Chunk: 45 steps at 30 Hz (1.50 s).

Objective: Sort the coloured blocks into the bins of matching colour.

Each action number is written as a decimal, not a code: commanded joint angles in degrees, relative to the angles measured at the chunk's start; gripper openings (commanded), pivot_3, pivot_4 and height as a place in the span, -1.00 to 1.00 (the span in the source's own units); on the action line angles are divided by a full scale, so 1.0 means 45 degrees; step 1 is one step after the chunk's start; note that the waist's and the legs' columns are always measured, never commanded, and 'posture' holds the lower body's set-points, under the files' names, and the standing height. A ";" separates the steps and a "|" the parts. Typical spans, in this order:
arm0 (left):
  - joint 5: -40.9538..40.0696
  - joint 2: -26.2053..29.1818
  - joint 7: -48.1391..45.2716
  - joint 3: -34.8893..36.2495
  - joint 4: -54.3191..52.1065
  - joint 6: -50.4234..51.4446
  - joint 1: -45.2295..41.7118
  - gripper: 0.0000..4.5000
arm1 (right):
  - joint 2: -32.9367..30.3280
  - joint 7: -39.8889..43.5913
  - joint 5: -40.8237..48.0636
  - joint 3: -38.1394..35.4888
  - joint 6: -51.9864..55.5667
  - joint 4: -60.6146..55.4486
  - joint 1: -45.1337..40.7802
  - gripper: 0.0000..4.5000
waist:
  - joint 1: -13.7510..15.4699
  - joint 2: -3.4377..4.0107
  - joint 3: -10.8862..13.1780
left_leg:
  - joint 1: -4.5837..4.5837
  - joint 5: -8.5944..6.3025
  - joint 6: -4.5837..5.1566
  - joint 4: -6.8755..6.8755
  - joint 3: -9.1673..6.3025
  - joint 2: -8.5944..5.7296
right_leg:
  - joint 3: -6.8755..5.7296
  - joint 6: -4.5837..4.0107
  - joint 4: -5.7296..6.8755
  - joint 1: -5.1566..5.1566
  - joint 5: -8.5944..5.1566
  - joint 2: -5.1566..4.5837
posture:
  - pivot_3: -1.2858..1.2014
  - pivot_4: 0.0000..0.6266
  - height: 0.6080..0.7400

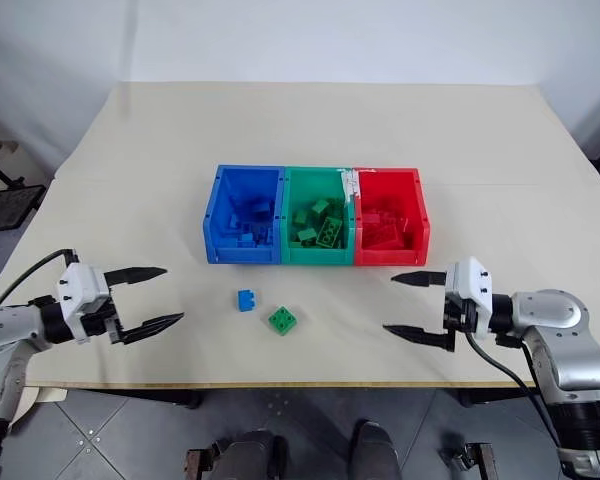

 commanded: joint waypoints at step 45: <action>0.2704 -0.4201 0.0769 -0.6610 -0.2131 0.4886 -0.6488 -0.57 | -0.0142 -0.3318 0.1162 -0.2289 0.0885 -0.4459 0.4412 1.00 | 0.0533 -0.0001 0.0000 | -0.0049 -0.0036 0.0022 0.0135 -0.0004 0.0005 | -0.0036 0.0001 0.0021 0.0016 0.0002 0.0000 | 0.03 -0.52 1.00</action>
